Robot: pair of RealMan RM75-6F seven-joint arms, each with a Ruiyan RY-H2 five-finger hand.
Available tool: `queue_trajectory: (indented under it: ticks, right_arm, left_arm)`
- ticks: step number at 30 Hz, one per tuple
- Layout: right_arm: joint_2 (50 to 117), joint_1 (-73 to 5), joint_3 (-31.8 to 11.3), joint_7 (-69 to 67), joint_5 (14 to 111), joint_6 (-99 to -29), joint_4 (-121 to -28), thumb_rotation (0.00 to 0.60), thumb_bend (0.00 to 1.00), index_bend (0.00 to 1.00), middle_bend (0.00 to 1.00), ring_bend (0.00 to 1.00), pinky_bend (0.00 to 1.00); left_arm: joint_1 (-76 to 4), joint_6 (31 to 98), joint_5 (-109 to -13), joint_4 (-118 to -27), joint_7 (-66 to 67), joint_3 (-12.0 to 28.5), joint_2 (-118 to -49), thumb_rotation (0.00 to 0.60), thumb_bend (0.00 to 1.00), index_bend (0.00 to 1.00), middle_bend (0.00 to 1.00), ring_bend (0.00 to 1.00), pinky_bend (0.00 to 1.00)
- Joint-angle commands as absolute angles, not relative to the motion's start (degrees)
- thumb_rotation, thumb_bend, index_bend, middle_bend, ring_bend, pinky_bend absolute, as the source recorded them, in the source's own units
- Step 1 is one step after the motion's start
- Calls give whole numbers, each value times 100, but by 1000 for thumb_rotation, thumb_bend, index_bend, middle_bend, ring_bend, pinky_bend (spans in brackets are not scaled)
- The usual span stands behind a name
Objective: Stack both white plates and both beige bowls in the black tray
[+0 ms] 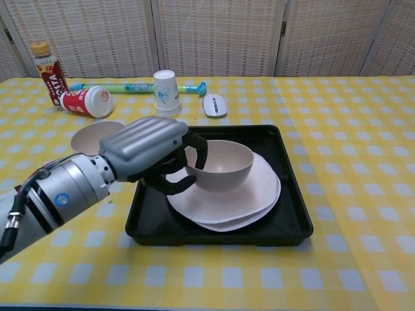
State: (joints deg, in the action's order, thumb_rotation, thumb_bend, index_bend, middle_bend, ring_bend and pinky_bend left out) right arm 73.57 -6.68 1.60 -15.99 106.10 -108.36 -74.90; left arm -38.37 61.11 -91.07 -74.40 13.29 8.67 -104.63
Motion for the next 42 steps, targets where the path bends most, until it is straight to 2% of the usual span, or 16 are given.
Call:
queue_trajectory:
  ticks: [1,11,14,16,19,25,30,33,37,42]
  right_arm:
    - [7342,-666,135,-1620,10566,-10790,-7489,600,123,96,0,0,0]
    - [7334,-675,22,-1675,10378,-10632,-7475,600,124,96,0,0,0]
    - [7342,-667,16,-1653,10385,-10622,-7475,600,123,96,0,0,0]
    - [7344,-657,11,-1653,10379,-10618,-7475,600,123,96,0,0,0]
    - [7343,-655,10,-1656,10390,-10605,-7475,600,123,96,0,0,0]
    - [7345,-648,40,-1649,10490,-10626,-7481,600,123,96,0,0,0]
    - [7340,-639,68,-1646,10588,-10669,-7490,600,123,96,0,0,0]
    - [7333,-642,100,-1654,10643,-10660,-7488,600,122,96,0,0,0]
    - [7340,-641,139,-1633,10734,-10674,-7490,600,123,96,0,0,0]
    - [7377,-638,176,-1539,10844,-10693,-7489,600,123,97,0,0,0]
  left_arm:
    - [-4008,6062,-9056,-7058,1066,903,-10690,600,520,590,1000,1000,1000]
    - [-4224,6106,-9044,-6196,452,826,-11053,600,521,566,1000,1000,1000]
    - [-4257,6133,-9043,-6048,340,791,-11118,600,499,468,1000,1000,1000]
    - [-4262,6188,-9053,-6030,275,769,-11117,600,393,297,1000,1000,1000]
    - [-4242,6263,-9063,-6138,270,727,-11046,600,302,168,1000,1000,1000]
    - [-4125,6403,-9014,-6726,529,659,-10752,600,247,94,1000,1000,1000]
    - [-3996,6481,-8949,-7354,825,594,-10386,600,241,95,1000,1000,1000]
    - [-3851,6613,-8914,-7689,966,534,-10096,600,251,152,1000,1000,1000]
    - [-3676,6638,-8728,-7811,1063,483,-9743,600,384,275,1000,1000,1000]
    - [-3521,6575,-8357,-7568,1135,549,-9500,600,447,386,1000,1000,1000]
